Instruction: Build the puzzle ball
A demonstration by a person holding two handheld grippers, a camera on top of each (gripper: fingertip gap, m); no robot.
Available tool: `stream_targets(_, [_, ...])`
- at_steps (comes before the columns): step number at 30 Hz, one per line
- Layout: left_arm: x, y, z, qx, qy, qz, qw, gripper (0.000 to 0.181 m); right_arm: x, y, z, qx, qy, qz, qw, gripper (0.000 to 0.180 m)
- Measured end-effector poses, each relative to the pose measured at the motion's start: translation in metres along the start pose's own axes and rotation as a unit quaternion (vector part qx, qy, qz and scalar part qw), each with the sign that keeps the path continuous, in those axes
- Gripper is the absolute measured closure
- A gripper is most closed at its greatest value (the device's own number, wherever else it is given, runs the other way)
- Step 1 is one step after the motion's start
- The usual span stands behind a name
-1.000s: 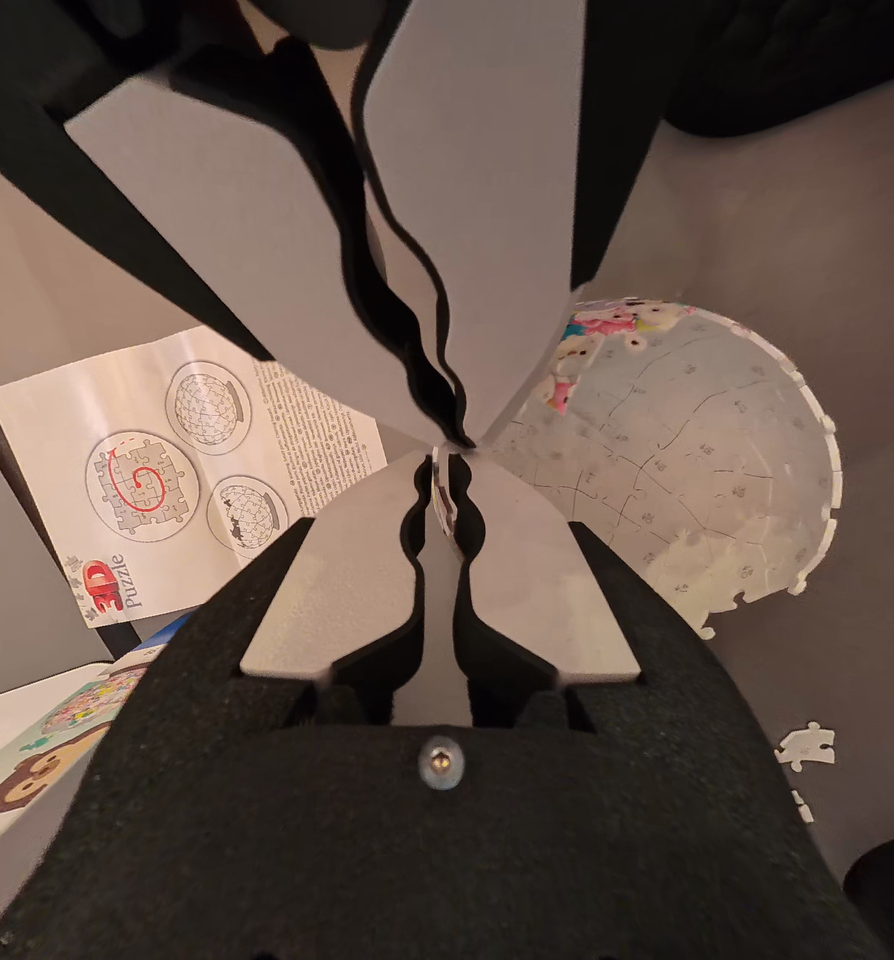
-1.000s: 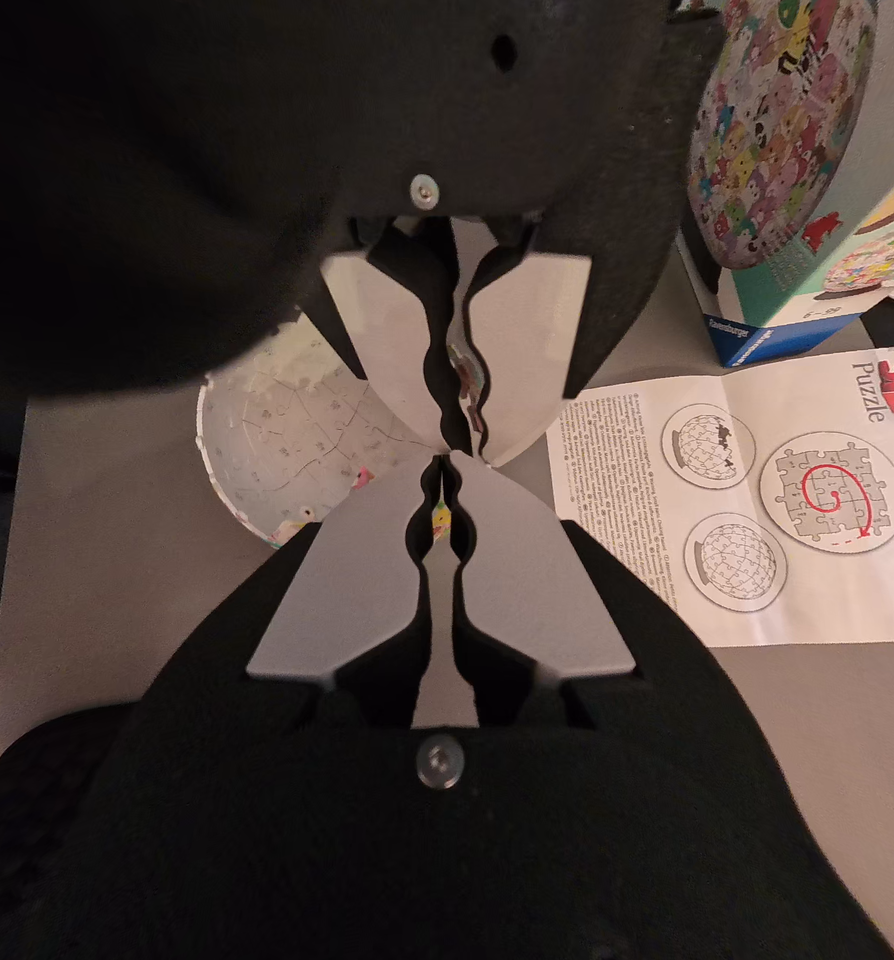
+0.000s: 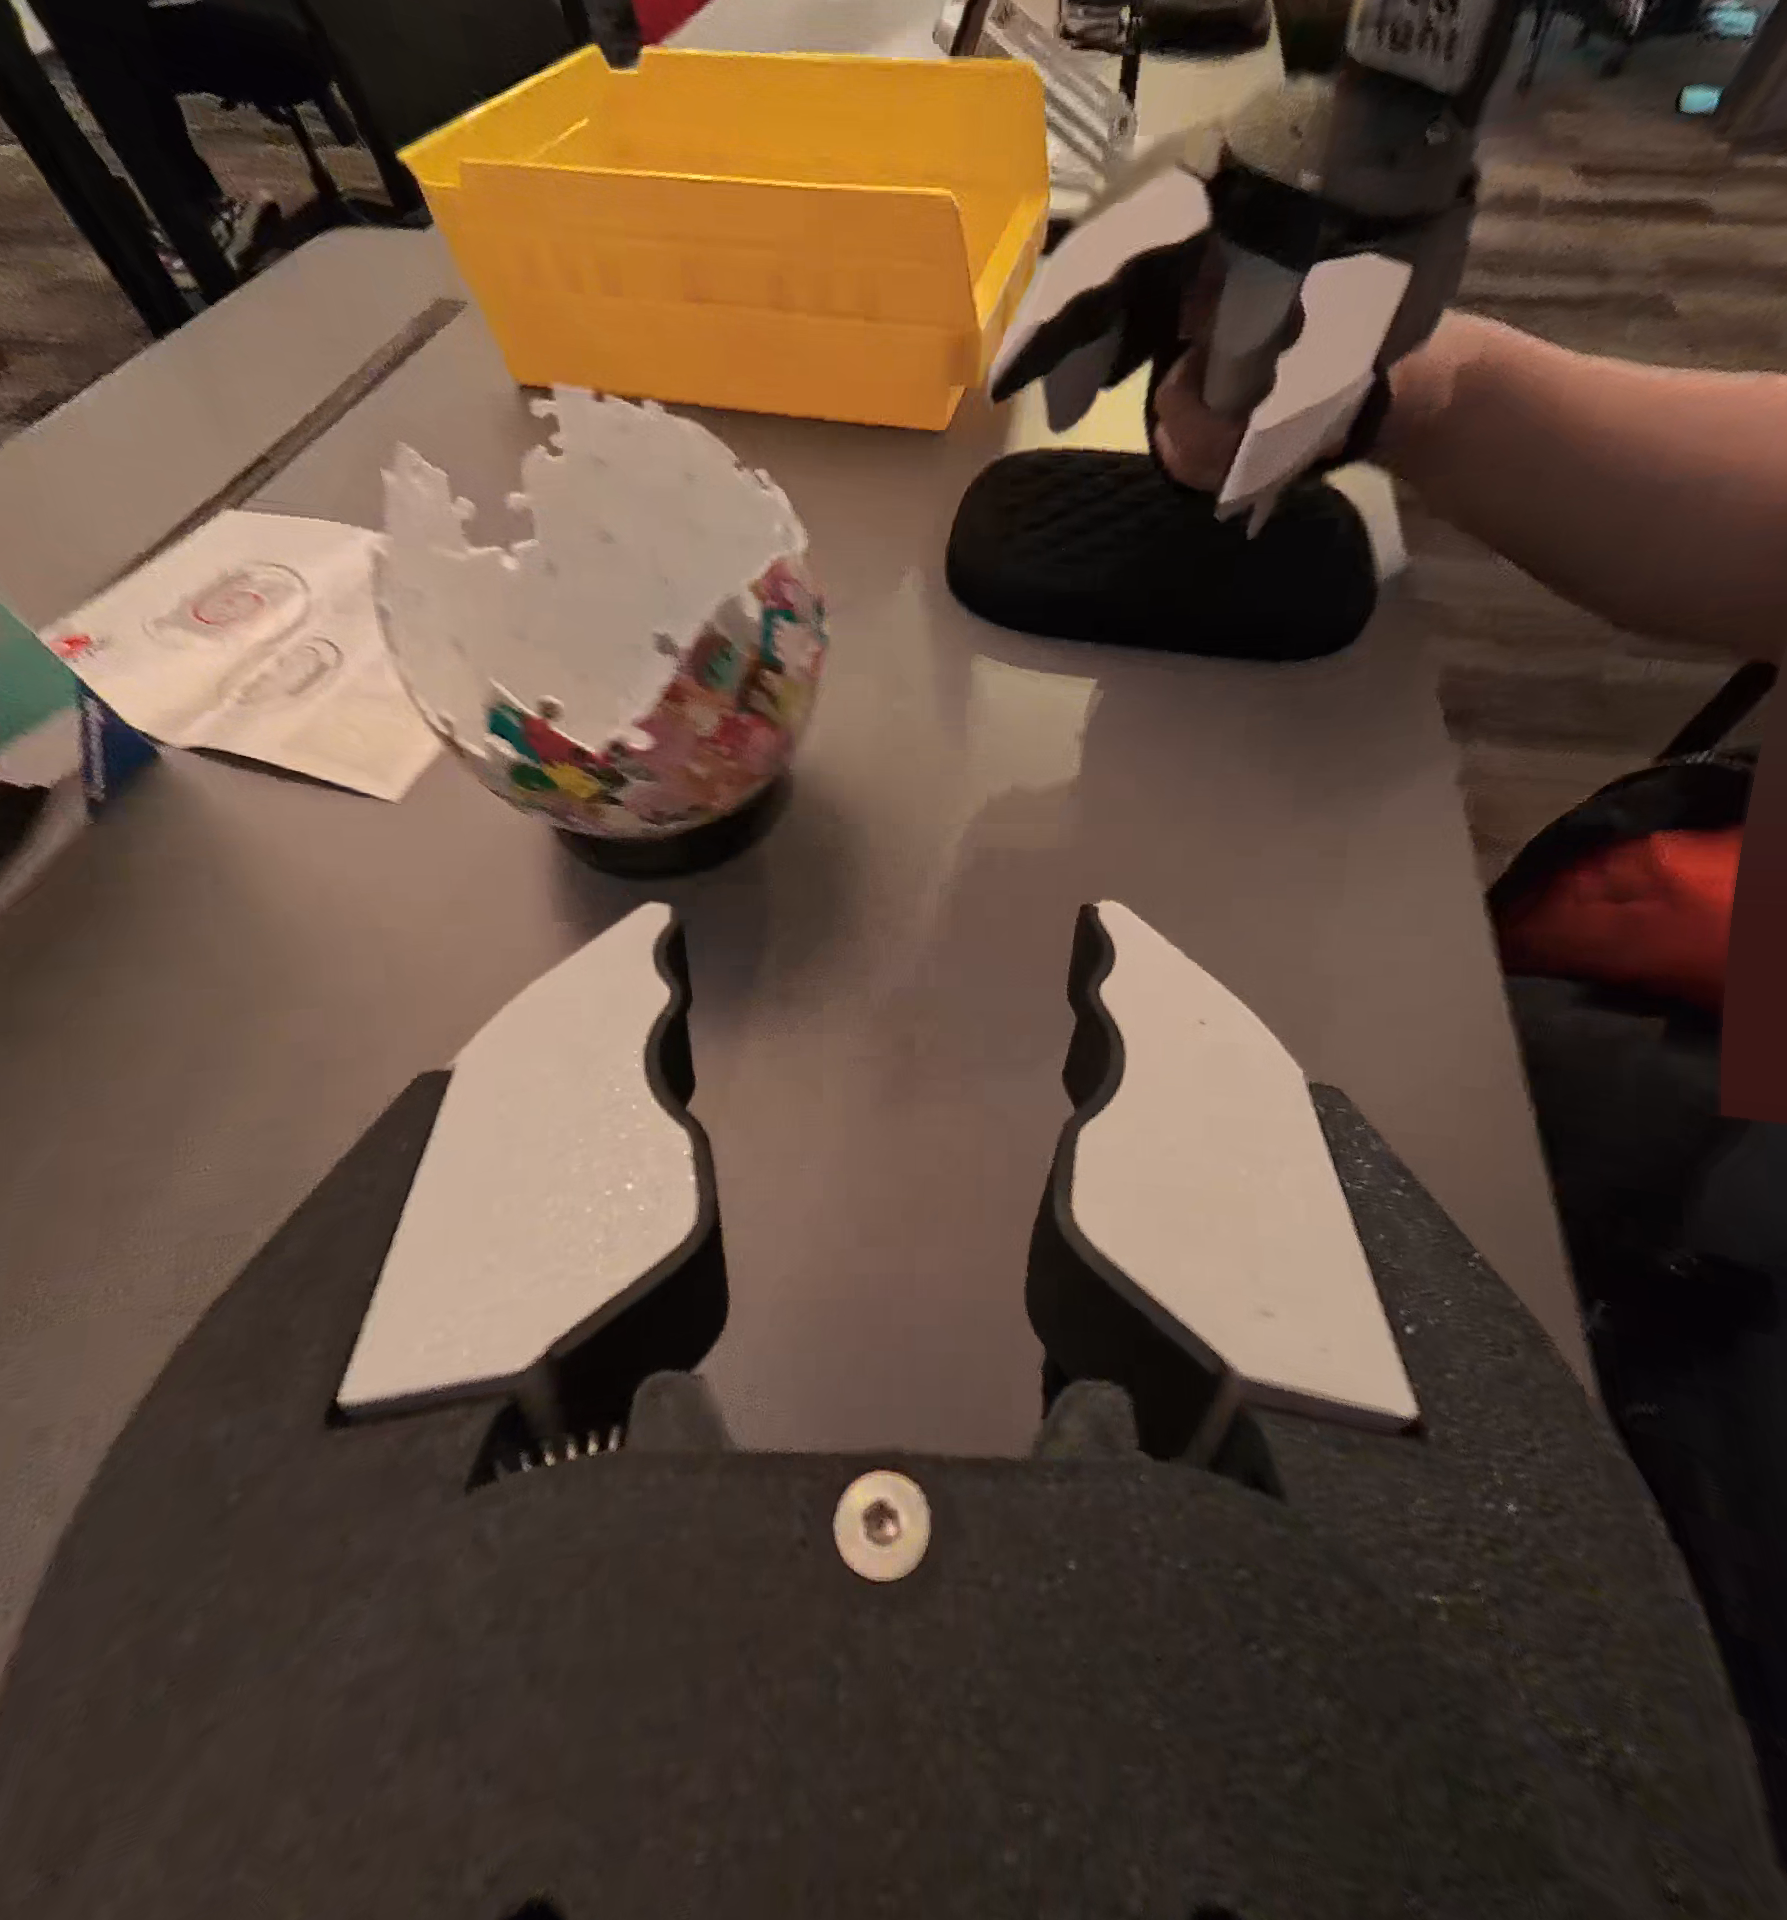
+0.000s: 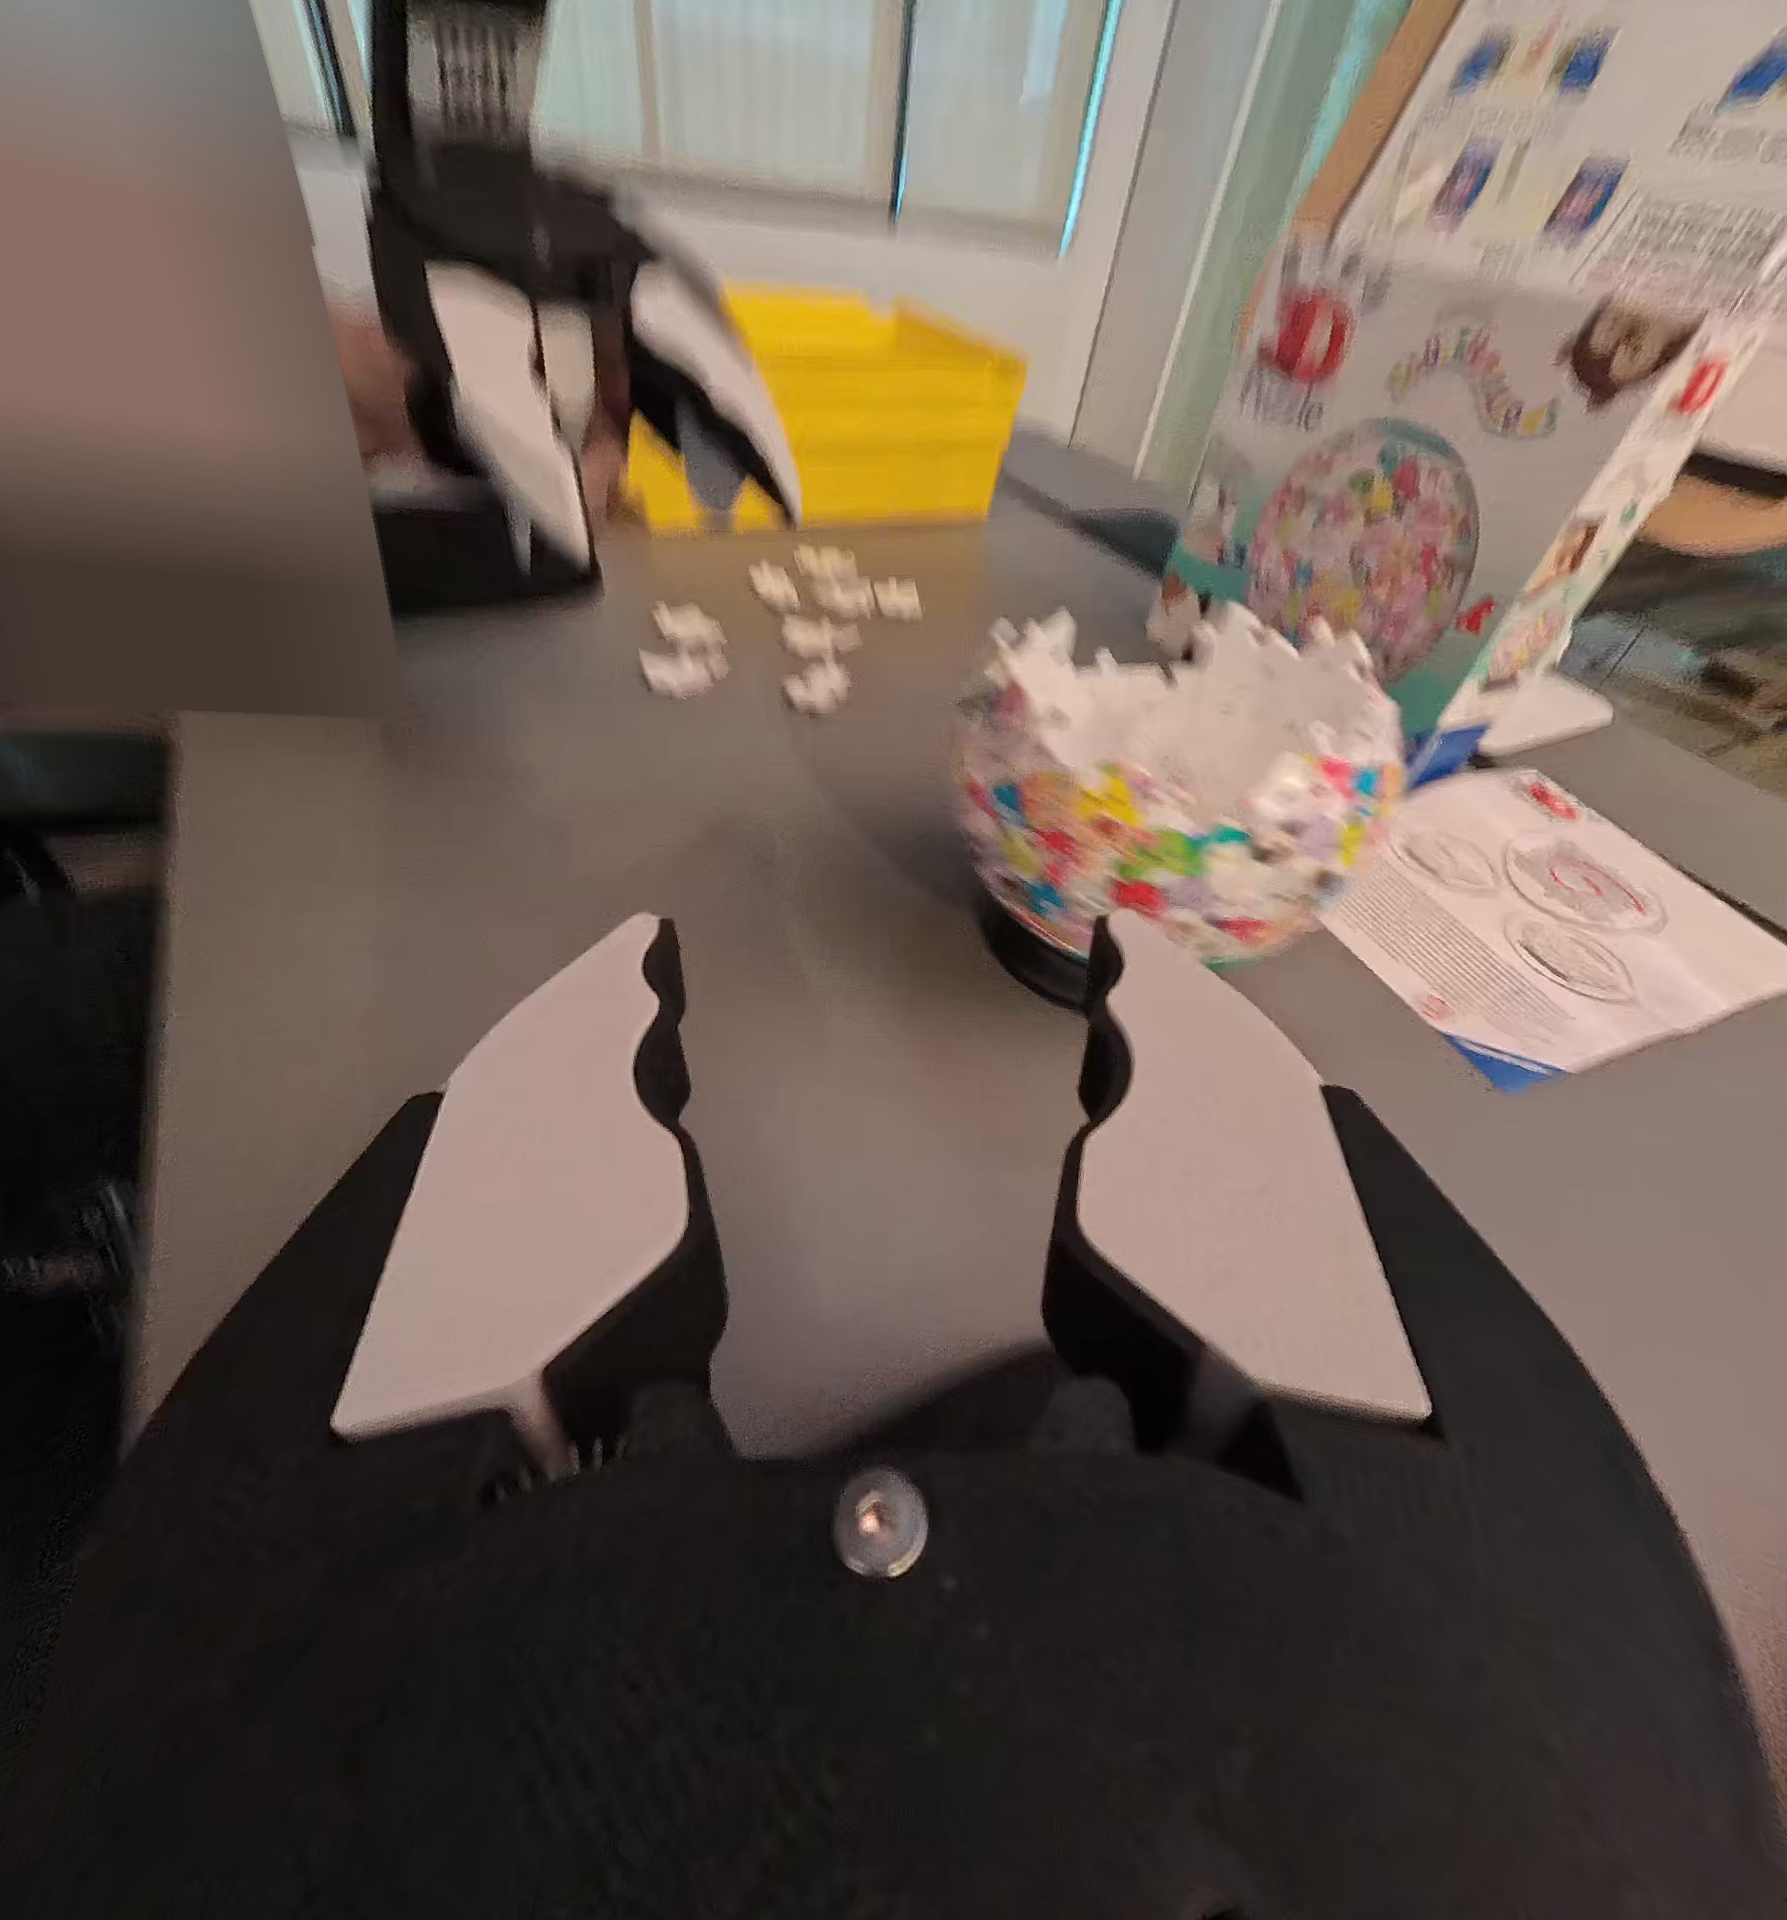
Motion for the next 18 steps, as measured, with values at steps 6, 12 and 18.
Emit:
stream_targets(6, [0.037,-0.008,0.015,0.174,-0.006,0.067,0.983,0.097,-0.029,0.001,0.005,0.100,-0.074,-0.049,0.991,0.085])
stream_targets(12, [0.020,-0.011,0.006,0.133,0.067,0.033,0.988,0.093,0.007,-0.001,-0.009,0.022,-0.121,-0.025,0.992,0.079])
stream_targets(18, [-0.031,-0.010,-0.022,0.050,0.076,0.040,0.995,0.091,0.050,-0.015,-0.036,-0.067,-0.047,-0.029,0.996,0.078])
Point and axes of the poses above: each gripper's, where its closed fingertips meet, z back along the fingers, y out of its top, x = y × z across the jaws, the point moved 10 cm from there along z, back along the fingers, and after that the axes turned 8 degrees about x, right-handed, at the moved point
